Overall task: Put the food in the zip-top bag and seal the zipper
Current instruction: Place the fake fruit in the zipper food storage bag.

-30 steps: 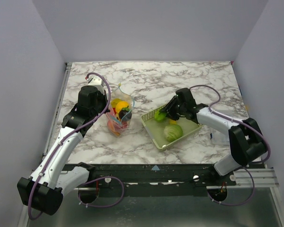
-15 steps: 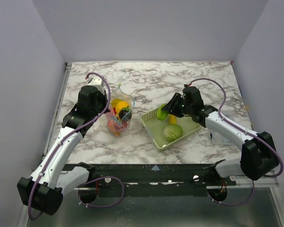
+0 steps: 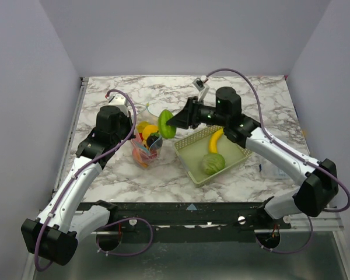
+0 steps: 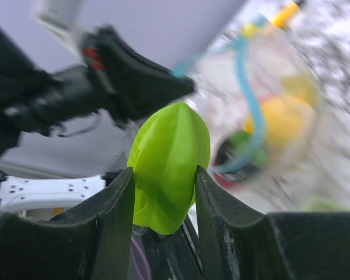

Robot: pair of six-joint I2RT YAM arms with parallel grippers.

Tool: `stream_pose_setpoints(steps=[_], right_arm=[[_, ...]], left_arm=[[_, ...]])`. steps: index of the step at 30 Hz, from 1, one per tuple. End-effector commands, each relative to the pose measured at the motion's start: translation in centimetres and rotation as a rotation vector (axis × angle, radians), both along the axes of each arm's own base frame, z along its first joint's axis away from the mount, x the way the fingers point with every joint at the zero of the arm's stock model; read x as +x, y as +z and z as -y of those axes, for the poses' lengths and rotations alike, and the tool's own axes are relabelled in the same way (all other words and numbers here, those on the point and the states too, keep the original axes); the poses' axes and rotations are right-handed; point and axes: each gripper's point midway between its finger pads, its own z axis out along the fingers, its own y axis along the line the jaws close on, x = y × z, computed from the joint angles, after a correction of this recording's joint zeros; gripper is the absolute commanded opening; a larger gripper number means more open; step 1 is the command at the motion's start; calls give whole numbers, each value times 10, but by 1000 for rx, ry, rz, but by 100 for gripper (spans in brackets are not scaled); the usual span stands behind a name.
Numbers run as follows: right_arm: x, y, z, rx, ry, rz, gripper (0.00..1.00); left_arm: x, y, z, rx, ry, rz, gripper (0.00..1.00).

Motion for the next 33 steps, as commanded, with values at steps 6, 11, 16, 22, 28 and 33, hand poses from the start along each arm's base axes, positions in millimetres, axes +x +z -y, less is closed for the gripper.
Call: stream_pose_setpoints(steps=[6,11,16,22,28,33], right_arm=[[22,22,-81,19,48,57,18],[37,-4,-87,-81,-34,57,21],[42,-21,-91,-130,-50,51,31],[37,-20,-106,-133,-26,47,59],[41,-12,-101,-150,-63,40,69],[41,-8,-75,-212,-151,56,69]], left_arm=[[1,4,-1,-15,3,16,0],[0,7,-1,-19,2,24,0],[0,7,0,-27,-4,24,0],[0,6,0,-26,-2,21,0],[1,5,-2,-20,6,20,0],[2,4,-3,-17,11,18,0]])
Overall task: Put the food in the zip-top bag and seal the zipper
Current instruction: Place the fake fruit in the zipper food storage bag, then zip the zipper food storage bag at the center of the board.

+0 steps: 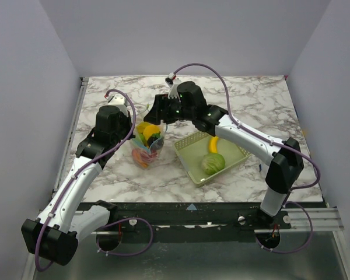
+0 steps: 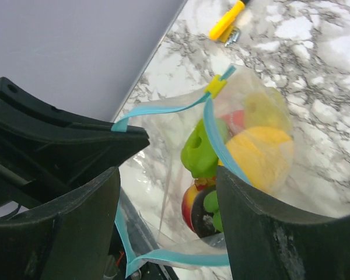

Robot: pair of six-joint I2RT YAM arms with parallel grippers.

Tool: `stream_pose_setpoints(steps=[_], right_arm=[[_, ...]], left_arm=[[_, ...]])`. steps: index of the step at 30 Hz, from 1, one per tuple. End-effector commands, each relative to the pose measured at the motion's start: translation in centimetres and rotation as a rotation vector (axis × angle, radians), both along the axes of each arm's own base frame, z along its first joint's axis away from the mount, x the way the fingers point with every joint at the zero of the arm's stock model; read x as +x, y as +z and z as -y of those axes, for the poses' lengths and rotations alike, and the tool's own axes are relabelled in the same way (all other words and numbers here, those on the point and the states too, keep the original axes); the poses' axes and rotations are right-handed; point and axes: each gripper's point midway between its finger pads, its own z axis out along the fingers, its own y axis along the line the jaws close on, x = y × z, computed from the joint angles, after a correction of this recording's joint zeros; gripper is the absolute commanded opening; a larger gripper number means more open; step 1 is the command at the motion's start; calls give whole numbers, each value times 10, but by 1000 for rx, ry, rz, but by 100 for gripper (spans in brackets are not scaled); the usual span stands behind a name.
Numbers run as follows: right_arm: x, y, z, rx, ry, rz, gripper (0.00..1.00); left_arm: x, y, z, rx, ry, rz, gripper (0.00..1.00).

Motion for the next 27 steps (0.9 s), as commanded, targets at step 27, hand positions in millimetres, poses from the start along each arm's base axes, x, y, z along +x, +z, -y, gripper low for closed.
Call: stream_pose_setpoints(steps=[27], right_arm=[[-96,-47,4,-425,-305,410,68]], left_arm=[[-6,-2,-3,-148,152,-89,0]])
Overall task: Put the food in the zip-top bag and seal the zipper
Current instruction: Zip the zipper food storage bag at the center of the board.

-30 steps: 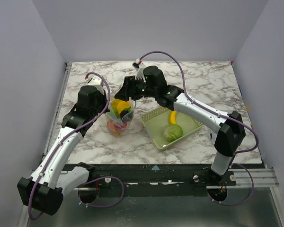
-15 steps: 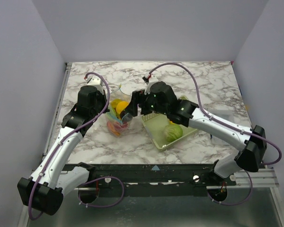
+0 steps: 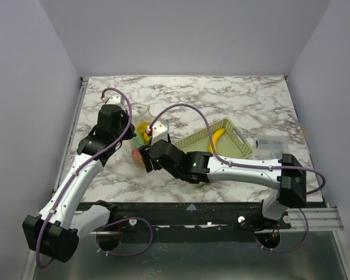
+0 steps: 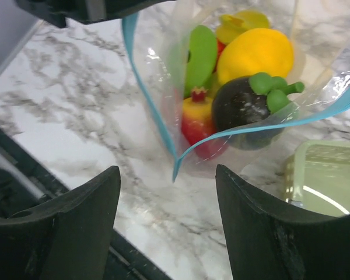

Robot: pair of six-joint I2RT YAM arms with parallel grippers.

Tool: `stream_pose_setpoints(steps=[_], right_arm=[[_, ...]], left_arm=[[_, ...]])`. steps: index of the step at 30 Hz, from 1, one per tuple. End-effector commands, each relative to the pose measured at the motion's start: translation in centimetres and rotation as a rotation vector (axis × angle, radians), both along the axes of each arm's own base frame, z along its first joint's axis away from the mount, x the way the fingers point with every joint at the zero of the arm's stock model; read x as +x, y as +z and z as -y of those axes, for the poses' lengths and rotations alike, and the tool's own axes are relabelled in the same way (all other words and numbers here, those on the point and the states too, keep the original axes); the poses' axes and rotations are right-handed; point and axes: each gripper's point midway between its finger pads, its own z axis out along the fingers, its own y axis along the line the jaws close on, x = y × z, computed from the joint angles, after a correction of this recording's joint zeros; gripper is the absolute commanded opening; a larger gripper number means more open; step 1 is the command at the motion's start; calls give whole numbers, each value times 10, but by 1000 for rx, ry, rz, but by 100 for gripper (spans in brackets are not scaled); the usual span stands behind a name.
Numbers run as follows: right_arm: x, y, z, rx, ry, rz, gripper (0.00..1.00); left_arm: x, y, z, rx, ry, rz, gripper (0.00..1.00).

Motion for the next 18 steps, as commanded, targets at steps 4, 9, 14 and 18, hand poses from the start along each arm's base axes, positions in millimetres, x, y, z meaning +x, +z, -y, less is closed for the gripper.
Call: stream_pose_setpoints(steps=[4,9,14,18], right_arm=[[32,7,-5,-84,-114,204,61],[30,13,-22,-97,-21,247,6],[24,27,-20,-154,111,347,0],[5,45,-13,-182,337,518,0]], left_arm=[[-12,7,-4,-90,72,-10,0],[-21,4,-14,-101,140,-22,0],[-32,11,-30,-135,239,25,0],[-46,25,-33,-174,246,58,20]])
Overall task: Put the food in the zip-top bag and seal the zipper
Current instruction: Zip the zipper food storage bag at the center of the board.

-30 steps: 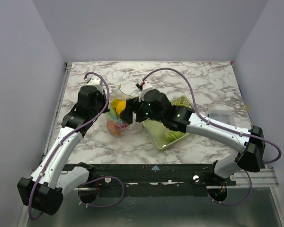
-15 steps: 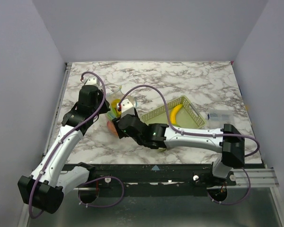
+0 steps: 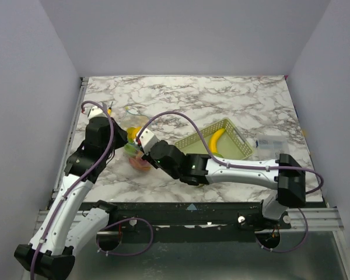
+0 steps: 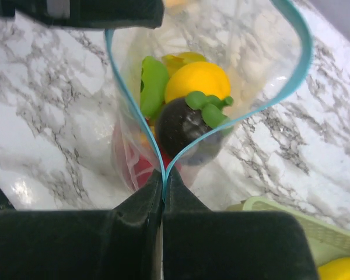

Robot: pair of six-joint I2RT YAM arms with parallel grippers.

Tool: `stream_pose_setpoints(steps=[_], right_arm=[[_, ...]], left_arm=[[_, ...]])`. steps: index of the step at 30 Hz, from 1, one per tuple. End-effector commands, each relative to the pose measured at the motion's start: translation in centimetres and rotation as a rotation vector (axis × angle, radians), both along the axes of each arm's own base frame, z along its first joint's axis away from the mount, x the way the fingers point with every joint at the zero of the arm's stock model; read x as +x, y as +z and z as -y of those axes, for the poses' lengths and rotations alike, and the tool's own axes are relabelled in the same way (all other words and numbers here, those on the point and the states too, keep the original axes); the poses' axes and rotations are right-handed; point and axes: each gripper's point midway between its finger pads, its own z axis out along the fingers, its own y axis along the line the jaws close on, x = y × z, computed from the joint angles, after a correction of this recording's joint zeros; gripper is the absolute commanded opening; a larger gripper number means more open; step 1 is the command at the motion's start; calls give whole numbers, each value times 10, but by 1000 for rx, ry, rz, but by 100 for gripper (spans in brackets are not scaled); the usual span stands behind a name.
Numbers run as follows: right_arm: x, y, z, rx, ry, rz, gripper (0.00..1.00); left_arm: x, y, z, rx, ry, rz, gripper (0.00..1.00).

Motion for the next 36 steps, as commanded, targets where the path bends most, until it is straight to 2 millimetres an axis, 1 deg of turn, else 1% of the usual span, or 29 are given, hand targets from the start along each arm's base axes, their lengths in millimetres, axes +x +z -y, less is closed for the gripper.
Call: stream_pose_setpoints(steps=[1,3,4,6,8,11,13,15,17,20,22,26,29,31,33,34,36], right_arm=[[-25,44,-1,-22,296,207,0],[-30,41,3,-67,347,222,0],[-31,39,6,-99,363,222,0],[-37,32,11,-159,410,204,0],[-45,26,16,-189,464,203,0],[-55,24,25,-204,525,215,0],[-62,20,33,-216,569,216,0],[-71,16,41,-229,621,225,0],[-72,17,49,-226,619,232,0],[-73,16,57,-239,615,225,0],[-76,15,58,-240,621,217,0],[-78,14,56,-235,634,214,0],[-78,12,54,-247,640,212,0],[-77,8,55,-265,637,219,0],[-74,5,56,-291,625,222,0],[-72,4,57,-303,615,224,0],[-69,2,58,-323,604,226,0]], left_arm=[[-17,16,-12,-52,68,38,29],[-25,27,-11,-77,53,54,45],[-30,33,-11,-86,49,60,51],[-39,43,-16,-87,58,72,65],[-47,50,-24,-68,78,85,72],[-56,55,-42,-25,147,101,82],[-60,56,-55,6,205,97,84],[-59,56,-57,48,201,60,87],[-59,51,-58,68,214,-9,89],[-57,47,-61,47,283,-98,91],[-52,49,-54,-1,284,-115,91],[-32,58,-26,-99,189,-102,93],[-16,60,-22,-102,181,-109,92],[-2,57,-14,-89,106,-109,88],[5,46,-3,-86,24,-143,83],[5,39,-1,-89,26,-186,82],[-1,23,-7,-110,107,-284,79]])
